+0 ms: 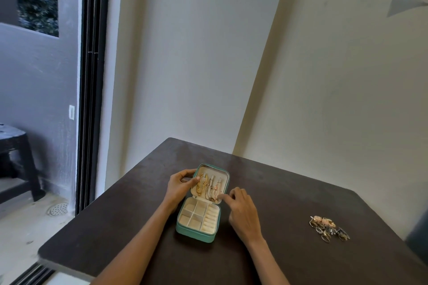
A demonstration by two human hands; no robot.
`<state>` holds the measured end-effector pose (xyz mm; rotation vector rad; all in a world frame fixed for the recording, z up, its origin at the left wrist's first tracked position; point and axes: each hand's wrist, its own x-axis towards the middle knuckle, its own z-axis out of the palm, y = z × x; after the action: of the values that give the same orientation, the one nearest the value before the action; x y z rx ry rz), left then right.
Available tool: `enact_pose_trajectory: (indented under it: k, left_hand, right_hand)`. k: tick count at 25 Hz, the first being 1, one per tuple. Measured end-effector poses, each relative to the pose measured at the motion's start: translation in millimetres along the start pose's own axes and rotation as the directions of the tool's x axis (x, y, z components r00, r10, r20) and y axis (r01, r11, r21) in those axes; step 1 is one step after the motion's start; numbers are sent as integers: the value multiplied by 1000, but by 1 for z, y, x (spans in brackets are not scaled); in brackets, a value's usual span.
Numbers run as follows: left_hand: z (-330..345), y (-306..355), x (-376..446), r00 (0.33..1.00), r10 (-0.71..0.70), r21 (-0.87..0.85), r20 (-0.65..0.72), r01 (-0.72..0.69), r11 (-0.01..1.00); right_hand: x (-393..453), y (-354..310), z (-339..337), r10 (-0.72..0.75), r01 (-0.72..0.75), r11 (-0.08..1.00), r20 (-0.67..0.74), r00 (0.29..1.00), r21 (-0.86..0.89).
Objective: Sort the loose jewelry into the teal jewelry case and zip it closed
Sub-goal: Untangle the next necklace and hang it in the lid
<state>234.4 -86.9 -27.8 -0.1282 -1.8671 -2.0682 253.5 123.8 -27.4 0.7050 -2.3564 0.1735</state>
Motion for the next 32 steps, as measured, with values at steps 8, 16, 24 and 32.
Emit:
enact_pose_trajectory:
  k: [8, 16, 24, 32]
  left_hand:
    - [1, -2, 2, 1000, -8, 50, -2, 8, 999]
    - [2, -3, 3, 1000, -12, 72, -3, 12, 997]
    - [2, -6, 5, 1000, -17, 74, -18, 19, 997]
    - [1, -11, 7, 999, -11, 71, -41, 14, 997]
  right_hand:
    - [1, 1, 0, -30, 30, 1000, 21, 999, 5]
    - [-1, 3, 3, -82, 79, 996, 57, 995, 44]
    - [-3, 4, 4, -76, 74, 996, 45, 996, 42]
    - [18, -15, 7, -55, 44, 984, 65, 996, 171]
